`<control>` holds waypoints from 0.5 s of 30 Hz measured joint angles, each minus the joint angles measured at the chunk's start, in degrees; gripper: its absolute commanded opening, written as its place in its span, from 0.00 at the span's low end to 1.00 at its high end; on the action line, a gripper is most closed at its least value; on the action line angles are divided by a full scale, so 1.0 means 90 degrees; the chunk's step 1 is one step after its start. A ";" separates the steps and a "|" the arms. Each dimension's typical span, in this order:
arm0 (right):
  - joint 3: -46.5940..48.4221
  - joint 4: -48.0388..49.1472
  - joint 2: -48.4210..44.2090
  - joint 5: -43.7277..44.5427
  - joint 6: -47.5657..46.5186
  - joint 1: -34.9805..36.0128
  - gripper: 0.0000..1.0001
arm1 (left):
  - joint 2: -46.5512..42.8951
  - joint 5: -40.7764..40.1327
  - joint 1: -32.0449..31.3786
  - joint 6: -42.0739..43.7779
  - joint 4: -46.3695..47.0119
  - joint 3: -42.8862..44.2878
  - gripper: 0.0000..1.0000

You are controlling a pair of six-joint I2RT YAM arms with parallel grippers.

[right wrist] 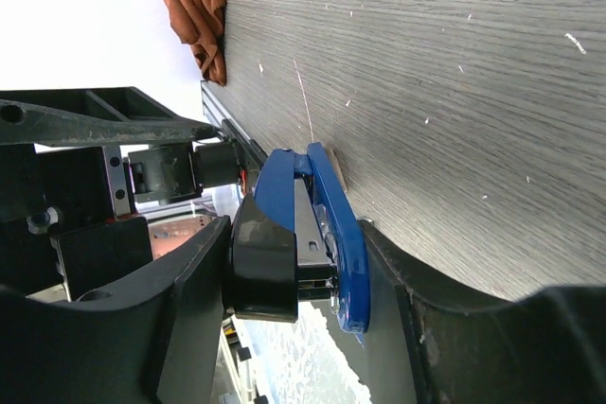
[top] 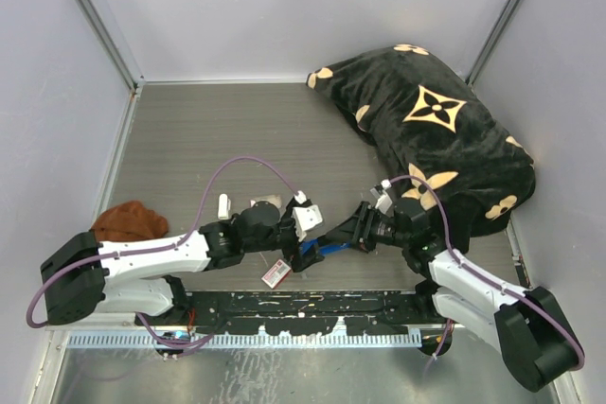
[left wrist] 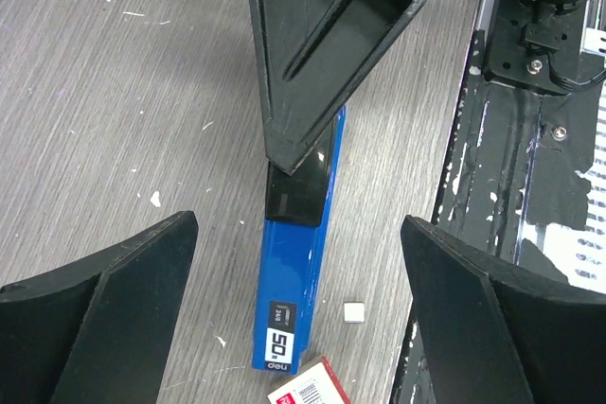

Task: Load the staples into the stapler
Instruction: Close the stapler at the center of the board.

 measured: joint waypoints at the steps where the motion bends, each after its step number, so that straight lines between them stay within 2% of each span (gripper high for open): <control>1: 0.0000 0.0041 0.0046 -0.0015 0.0007 0.0000 0.01 | 0.0010 0.0012 0.0000 0.0002 -0.0007 0.0000 0.90; 9: 0.0000 0.0517 0.0449 -0.0418 0.0148 0.0000 0.12 | 0.0260 -0.0032 0.0000 0.0044 -0.0131 -0.0153 0.88; 13: 0.0078 0.0517 0.0444 -0.0607 0.0141 0.0000 0.20 | 0.0401 -0.0080 0.0000 0.0051 -0.0272 -0.0219 0.78; 15: 0.0131 0.0520 0.0440 -0.0687 0.0146 0.0000 0.26 | 0.0437 -0.0080 0.0000 0.0056 -0.0352 -0.0260 0.62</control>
